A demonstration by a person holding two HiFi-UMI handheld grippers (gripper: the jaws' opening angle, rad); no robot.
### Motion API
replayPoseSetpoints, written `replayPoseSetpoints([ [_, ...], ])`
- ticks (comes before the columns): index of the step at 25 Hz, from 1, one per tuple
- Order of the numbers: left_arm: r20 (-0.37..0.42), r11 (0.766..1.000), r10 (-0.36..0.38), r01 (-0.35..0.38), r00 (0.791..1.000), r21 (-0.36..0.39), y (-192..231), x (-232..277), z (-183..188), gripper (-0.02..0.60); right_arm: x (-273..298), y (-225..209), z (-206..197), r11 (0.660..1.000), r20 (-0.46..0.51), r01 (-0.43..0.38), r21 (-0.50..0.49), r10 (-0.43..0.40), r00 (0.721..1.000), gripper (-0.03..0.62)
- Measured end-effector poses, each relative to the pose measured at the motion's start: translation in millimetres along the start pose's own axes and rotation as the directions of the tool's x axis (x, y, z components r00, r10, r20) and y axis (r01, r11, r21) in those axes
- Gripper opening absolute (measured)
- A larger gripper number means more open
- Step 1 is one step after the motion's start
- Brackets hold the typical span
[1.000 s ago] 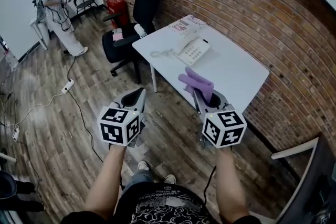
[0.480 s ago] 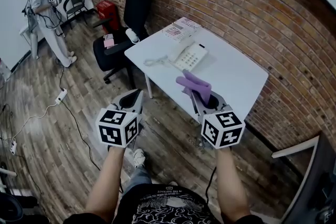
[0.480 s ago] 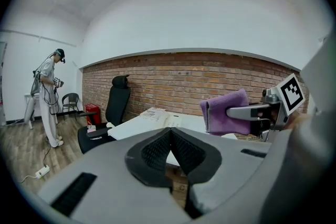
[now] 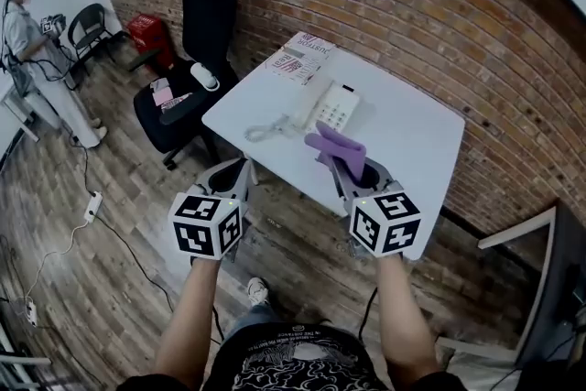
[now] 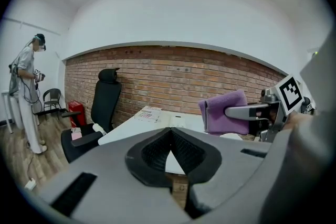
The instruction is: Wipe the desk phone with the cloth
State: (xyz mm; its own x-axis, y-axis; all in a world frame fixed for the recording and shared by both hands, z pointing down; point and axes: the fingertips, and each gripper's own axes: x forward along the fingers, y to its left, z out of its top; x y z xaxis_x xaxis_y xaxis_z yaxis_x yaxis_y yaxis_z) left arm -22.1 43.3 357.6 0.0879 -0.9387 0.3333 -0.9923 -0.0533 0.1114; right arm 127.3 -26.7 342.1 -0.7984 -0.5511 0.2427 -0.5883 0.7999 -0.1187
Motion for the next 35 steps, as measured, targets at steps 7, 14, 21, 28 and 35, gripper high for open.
replayPoseSetpoints([
  [7, -0.017, 0.993, -0.122, 0.122, 0.992, 0.006, 37, 35, 12, 0.006, 36, 4, 9, 0.994, -0.012, 0.112, 0.015, -0.111, 0.994, 0.043],
  [14, -0.044, 0.971, -0.235, 0.236, 0.971, 0.034, 48, 60, 13, 0.006, 50, -1, 10, 0.975, -0.009, 0.218, 0.039, -0.218, 0.976, 0.043],
  [21, -0.062, 0.946, -0.316, 0.32, 0.947, 0.052, 46, 82, 14, 0.006, 55, -20, 18, 0.953, 0.004, 0.299, 0.046, -0.3, 0.954, 0.043],
  [28, -0.089, 0.927, -0.36, 0.367, 0.929, 0.077, 40, 115, 17, 0.006, 59, -55, 21, 0.93, 0.012, 0.362, 0.061, -0.364, 0.931, 0.043],
  [35, -0.109, 0.913, -0.385, 0.395, 0.917, 0.102, 32, 163, 27, 0.006, 72, -101, 17, 0.912, 0.009, 0.4, 0.086, -0.403, 0.915, 0.043],
])
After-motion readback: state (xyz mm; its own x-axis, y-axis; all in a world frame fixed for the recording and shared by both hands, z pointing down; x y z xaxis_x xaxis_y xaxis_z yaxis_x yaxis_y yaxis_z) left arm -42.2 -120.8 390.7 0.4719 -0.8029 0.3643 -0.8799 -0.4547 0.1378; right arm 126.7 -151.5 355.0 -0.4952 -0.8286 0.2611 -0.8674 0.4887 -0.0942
